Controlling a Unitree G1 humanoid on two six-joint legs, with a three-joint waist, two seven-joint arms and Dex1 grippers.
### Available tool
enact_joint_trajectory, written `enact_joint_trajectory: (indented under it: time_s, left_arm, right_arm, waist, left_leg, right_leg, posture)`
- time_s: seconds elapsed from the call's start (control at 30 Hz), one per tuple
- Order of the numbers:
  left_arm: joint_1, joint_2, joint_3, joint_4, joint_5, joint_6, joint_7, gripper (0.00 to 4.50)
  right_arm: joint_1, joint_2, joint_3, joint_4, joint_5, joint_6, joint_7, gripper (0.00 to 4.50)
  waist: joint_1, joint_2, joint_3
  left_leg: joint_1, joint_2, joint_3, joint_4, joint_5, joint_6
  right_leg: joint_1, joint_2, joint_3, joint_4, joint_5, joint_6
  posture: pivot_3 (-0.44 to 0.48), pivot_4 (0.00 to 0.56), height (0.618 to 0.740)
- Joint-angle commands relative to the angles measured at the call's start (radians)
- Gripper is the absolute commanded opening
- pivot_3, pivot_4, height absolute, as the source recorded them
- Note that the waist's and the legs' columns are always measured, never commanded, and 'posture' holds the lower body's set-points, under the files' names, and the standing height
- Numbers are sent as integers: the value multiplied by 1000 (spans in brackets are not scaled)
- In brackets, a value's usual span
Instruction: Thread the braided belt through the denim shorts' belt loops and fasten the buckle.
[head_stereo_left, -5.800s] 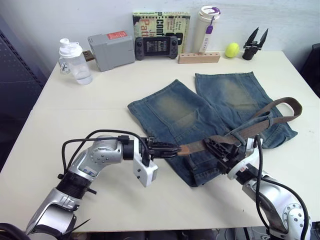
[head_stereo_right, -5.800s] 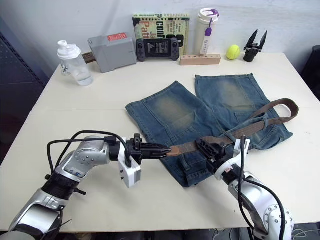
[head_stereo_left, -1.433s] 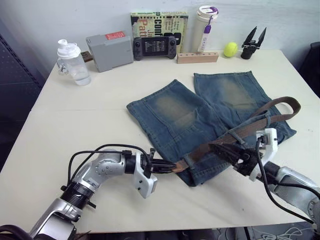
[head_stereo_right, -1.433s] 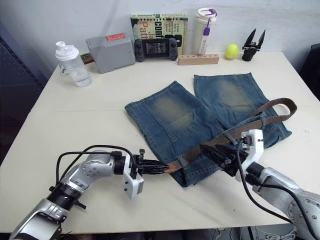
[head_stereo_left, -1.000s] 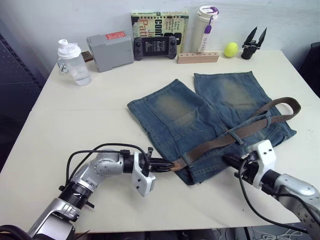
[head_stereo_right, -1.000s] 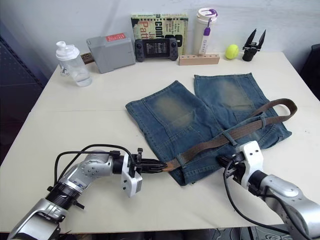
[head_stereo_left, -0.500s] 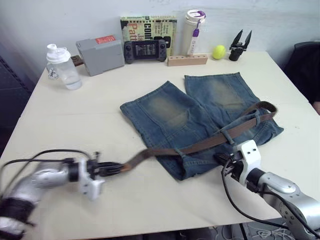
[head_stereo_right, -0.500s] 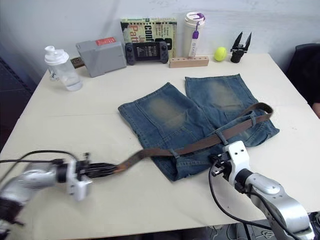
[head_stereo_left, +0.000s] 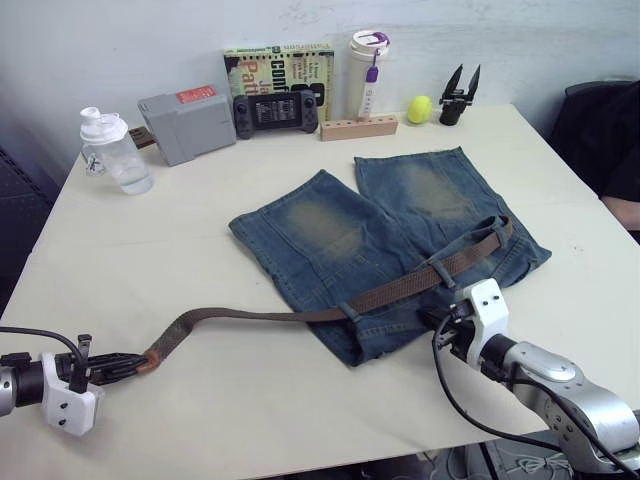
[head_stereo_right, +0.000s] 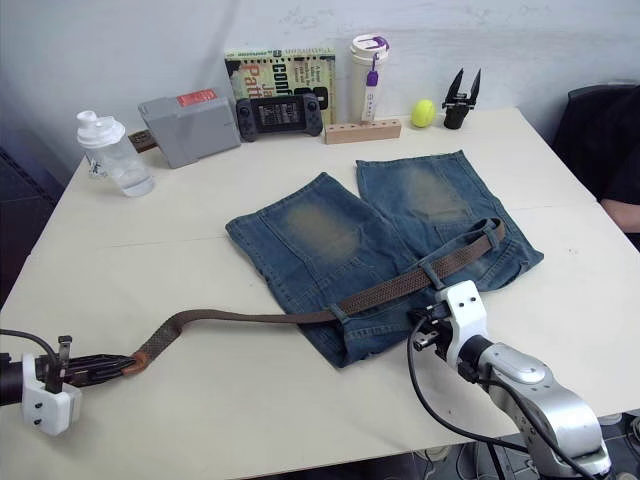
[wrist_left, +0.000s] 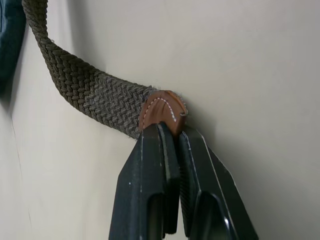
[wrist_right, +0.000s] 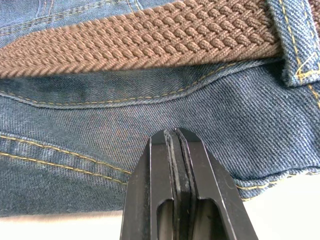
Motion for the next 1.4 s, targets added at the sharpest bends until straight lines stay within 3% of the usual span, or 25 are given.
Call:
enact_joint_trajectory:
  time_s: [0.03,0.17,0.2,0.27,0.33,0.43,0.5,0.6,0.73,0.9,1.0,1.07,1.2,1.4]
  left_arm:
    - [-21,-8,-81,49,-9,-8,-54,1723]
    - [-87,-4,-104,18,-64,-18,-75,3211]
    - [-102,-3,-113,8,-86,-16,-85,3687]
    - [-142,22,-175,-76,-234,17,-144,4482]
    - [-148,60,-237,-222,-444,112,-233,4497]
    - [-67,162,-292,-653,-863,434,-426,4497]
    - [13,219,-285,-890,-1060,626,-515,4497]
    - [123,268,-264,-1161,-1236,844,-566,4497]
    - [214,260,-209,-1416,-1404,1120,-553,4497]
    - [192,86,-171,-1572,-1454,1374,-471,4497]
    - [99,-96,-225,-1584,-1340,1492,-450,4497]
    - [34,-211,-272,-1552,-1244,1553,-451,4497]
    - [-125,-449,-373,-1450,-1031,1621,-455,4497]
    - [-276,-723,-502,-1295,-805,1646,-483,4497]
  right_arm:
    - [4,9,14,62,-43,40,-10,0]
    - [-6,13,21,71,-58,42,-6,0]
    - [-8,13,21,73,-63,41,-6,656]
    - [-12,14,21,72,-63,47,3,1345]
    - [-17,19,15,72,-59,53,11,2257]
    - [-30,12,16,65,-54,65,31,3438]
    - [-33,8,8,51,-40,78,51,4421]
    - [-28,-43,-43,-8,11,103,123,4471]
    - [-31,-118,-165,-73,142,146,230,4471]
    - [-44,-219,-321,-86,310,200,371,4471]
    - [-56,-301,-388,1,300,167,466,4471]
    - [-57,-364,-373,81,194,63,525,4471]
    - [-24,-509,-251,300,-157,-344,625,4471]
    - [-108,-582,-102,664,-486,-823,609,4471]
  waist:
    - [1,0,0]
    - [3,0,0]
    - [3,0,0]
    - [5,0,0]
    - [6,-1,1]
    - [2,-9,10]
    - [-5,-16,10]
    - [-8,-14,12]
    - [9,0,24]
    - [34,11,34]
    - [51,13,38]
    - [57,12,38]
    - [60,10,39]
    - [51,9,40]
  left_leg:
    - [1,0,1,0,0,0]
    - [2,-2,2,0,-1,1]
    - [2,-2,2,0,-1,1]
    - [2,-2,1,1,-1,1]
    - [2,-2,0,1,-1,1]
    - [1,-2,-2,2,-1,1]
    - [-4,-2,-6,3,-1,0]
    - [-6,-4,-6,4,-3,2]
    - [-16,-4,-8,7,-4,4]
    - [-21,-4,-11,9,-4,4]
    - [-21,-8,-10,10,-4,4]
    - [-21,-10,-10,11,-4,4]
    - [-21,-12,-2,14,-4,4]
    - [-22,-11,-1,15,-4,4]
  right_leg:
    - [0,-3,-2,1,0,0]
    - [1,-7,-10,1,0,0]
    - [2,-7,-11,1,0,0]
    - [3,-9,-15,1,0,0]
    - [3,-10,-17,1,0,0]
    - [3,-17,-19,1,0,-1]
    - [2,-20,-20,0,-1,-2]
    - [4,-17,-23,-5,0,0]
    - [3,-7,-23,-17,6,9]
    - [0,-4,-25,-18,6,8]
    - [1,-4,-27,-18,6,9]
    - [1,-3,-27,-18,7,10]
    - [3,-4,-26,-18,8,11]
    - [3,-3,-27,-19,9,13]
  posture:
    - [0,150,731]
    - [0,150,731]
    - [0,150,731]
    - [0,150,731]
    - [0,150,731]
    - [0,150,731]
    - [0,150,731]
    - [0,150,731]
    - [0,150,731]
    - [0,150,731]
    - [0,150,731]
    - [0,150,731]
    - [0,150,731]
    - [0,150,731]
